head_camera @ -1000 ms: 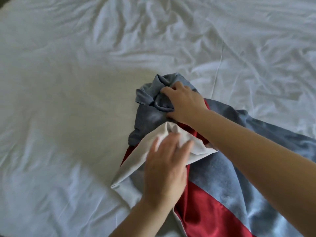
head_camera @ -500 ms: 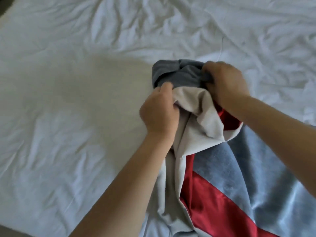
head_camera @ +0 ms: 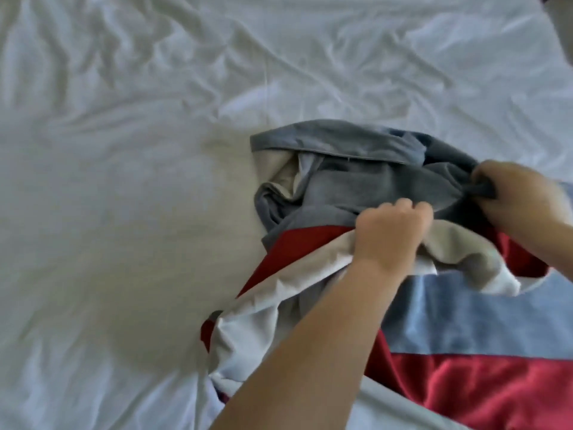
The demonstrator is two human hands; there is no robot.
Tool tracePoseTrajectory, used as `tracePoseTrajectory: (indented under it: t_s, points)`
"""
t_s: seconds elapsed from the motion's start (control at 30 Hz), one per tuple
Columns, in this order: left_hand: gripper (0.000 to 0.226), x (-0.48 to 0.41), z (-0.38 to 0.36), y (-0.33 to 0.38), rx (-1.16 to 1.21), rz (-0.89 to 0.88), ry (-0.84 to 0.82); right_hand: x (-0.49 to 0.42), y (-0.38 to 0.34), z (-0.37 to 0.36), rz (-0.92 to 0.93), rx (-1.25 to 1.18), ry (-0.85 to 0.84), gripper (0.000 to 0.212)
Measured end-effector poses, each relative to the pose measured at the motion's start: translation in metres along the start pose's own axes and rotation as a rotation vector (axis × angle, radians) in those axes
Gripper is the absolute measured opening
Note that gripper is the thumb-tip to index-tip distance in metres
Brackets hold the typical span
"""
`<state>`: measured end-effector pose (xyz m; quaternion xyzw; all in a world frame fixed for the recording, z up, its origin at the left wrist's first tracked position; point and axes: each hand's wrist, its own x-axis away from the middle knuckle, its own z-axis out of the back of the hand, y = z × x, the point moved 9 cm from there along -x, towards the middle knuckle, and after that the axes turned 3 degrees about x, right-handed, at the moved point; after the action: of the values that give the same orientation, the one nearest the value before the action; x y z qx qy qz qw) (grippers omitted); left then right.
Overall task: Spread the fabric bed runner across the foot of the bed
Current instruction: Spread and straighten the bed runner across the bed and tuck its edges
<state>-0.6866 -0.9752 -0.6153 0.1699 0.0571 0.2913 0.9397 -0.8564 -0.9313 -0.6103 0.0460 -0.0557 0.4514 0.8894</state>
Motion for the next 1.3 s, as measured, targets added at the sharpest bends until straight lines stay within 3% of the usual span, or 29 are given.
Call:
tracePoseTrajectory:
  t_s: [0.13, 0.33, 0.5, 0.6, 0.7, 0.77, 0.83, 0.93, 1.1, 1.17, 1.3]
  points:
    - [0.02, 0.015, -0.023, -0.007, 0.036, -0.011, -0.072, 0.024, -0.003, -0.037, -0.035, 0.067, -0.115, 0.022]
    - [0.02, 0.059, 0.004, -0.036, 0.04, -0.024, 0.104, 0.043, -0.052, -0.019, -0.024, -0.002, 0.014, 0.04]
    - [0.04, 0.117, 0.03, -0.103, -0.008, 0.113, 0.177, 0.081, -0.17, 0.006, 0.4, -0.197, 0.03, 0.046]
    - [0.045, 0.141, 0.033, -0.135, -0.007, 0.139, 0.126, 0.114, -0.244, -0.004, 0.683, -0.187, -0.047, 0.054]
    - [0.044, 0.16, 0.028, -0.16, 0.022, 0.194, 0.06, 0.132, -0.287, -0.033, 0.784, -0.053, -0.151, 0.072]
    - [0.036, 0.173, 0.021, -0.176, 0.061, 0.247, -0.007, 0.134, -0.298, -0.053, 0.792, 0.115, -0.179, 0.062]
    - [0.022, 0.186, 0.015, -0.186, 0.119, 0.254, -0.047, 0.134, -0.302, -0.062, 0.759, 0.214, -0.16, 0.033]
    - [0.022, 0.193, 0.021, -0.189, 0.013, 0.103, -0.067, 0.14, -0.312, -0.067, 0.677, 0.228, -0.154, 0.009]
    - [0.023, 0.19, 0.068, -0.236, -0.103, -0.041, -0.033, 0.144, -0.357, -0.037, 0.569, 0.15, -0.016, 0.012]
    - [0.02, 0.192, 0.087, -0.265, -0.145, -0.092, -0.033, 0.143, -0.387, -0.034, 0.531, 0.131, 0.001, 0.005]
    - [0.014, 0.208, 0.119, -0.337, -0.282, -0.121, -0.038, 0.138, -0.472, -0.045, 0.528, 0.123, -0.059, 0.015]
